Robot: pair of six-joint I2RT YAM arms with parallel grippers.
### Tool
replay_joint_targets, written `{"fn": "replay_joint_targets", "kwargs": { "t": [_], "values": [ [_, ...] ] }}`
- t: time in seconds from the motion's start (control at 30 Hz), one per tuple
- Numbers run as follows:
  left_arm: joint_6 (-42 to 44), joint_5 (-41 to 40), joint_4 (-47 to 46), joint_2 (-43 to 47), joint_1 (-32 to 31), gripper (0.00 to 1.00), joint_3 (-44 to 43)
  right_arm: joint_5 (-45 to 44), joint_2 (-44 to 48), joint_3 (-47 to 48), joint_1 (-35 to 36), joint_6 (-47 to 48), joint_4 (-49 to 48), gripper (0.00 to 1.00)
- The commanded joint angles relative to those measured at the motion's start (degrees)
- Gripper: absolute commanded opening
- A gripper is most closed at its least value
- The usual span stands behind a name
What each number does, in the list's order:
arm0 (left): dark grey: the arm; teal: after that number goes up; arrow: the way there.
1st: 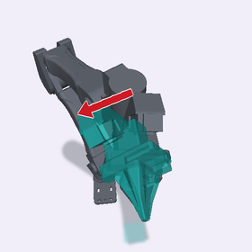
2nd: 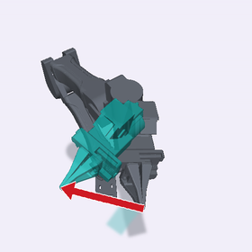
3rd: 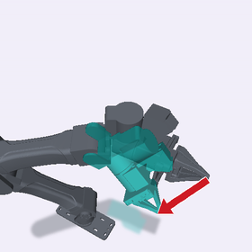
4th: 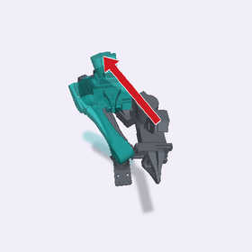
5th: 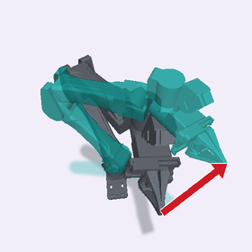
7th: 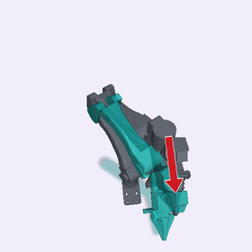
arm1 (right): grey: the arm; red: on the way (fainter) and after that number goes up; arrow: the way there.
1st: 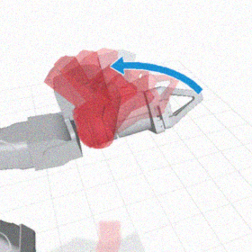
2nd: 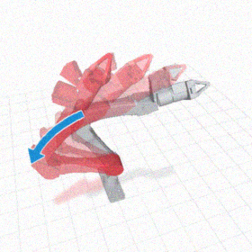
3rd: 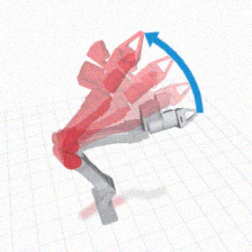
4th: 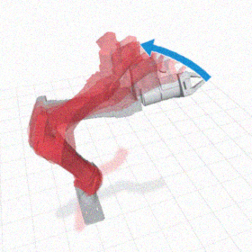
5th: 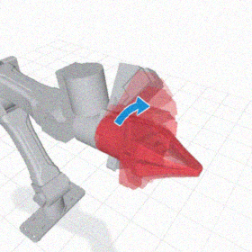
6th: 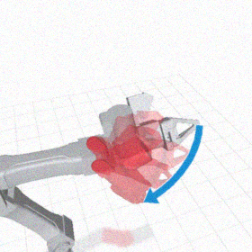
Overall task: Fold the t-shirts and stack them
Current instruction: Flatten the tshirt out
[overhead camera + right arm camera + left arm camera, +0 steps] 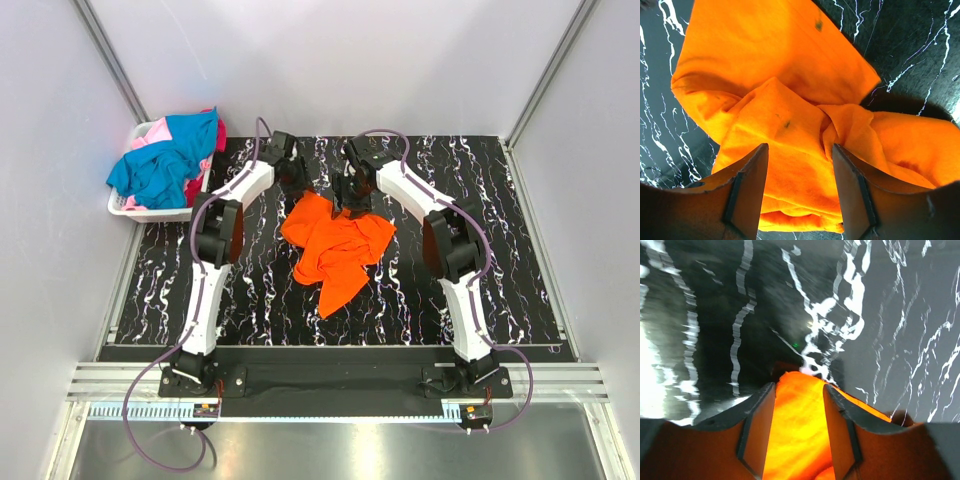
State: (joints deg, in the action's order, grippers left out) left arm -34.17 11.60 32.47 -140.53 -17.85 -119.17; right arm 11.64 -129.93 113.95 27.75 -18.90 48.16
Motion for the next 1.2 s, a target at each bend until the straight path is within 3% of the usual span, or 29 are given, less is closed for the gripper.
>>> {"fn": "replay_joint_targets", "kwargs": {
  "t": [0.0, 0.13, 0.17, 0.27, 0.5, 0.7, 0.8, 0.9, 1.17],
  "values": [
    [2.00, 0.45, -0.04, -1.24, -1.93, 0.46, -0.18, -0.04, 3.63, -0.22, 0.64, -0.44, 0.35, 0.61],
    [2.01, -2.00, 0.49, -1.06, -2.54, 0.30, 1.31, -0.30, 3.89, -0.40, 0.55, -0.53, 0.44, 0.60],
    [2.18, -2.71, 0.66, -0.63, -2.63, 0.18, 2.10, -0.39, 4.07, -0.40, 0.55, -0.53, 0.53, 0.59],
    [2.79, -5.26, 1.37, 0.43, -2.72, 0.00, 3.07, -1.00, 4.42, -0.31, 0.55, -0.44, 0.44, 0.56],
    [6.04, -13.16, 2.95, 9.10, -2.72, 0.00, 5.53, -8.29, 6.44, -1.19, 0.55, -0.35, 0.79, 0.40],
    [9.47, -21.07, 5.15, 22.38, -2.81, 0.00, 7.90, -18.92, 8.46, -0.49, 0.47, 0.61, 1.85, 0.36],
    [10.79, -23.01, 5.94, 28.98, -2.63, 0.00, 7.82, -23.40, 8.99, 0.83, 0.03, 0.18, 2.99, 0.40],
    [11.23, -23.90, 7.26, 35.56, -2.02, 0.00, 7.46, -23.59, 9.43, 1.89, -1.29, -0.18, 3.78, 0.50],
    [11.85, -22.93, 8.75, 41.47, -1.40, 0.00, 8.08, -22.45, 10.31, 0.83, -1.56, -0.35, 3.96, 0.62]
  ]
}}
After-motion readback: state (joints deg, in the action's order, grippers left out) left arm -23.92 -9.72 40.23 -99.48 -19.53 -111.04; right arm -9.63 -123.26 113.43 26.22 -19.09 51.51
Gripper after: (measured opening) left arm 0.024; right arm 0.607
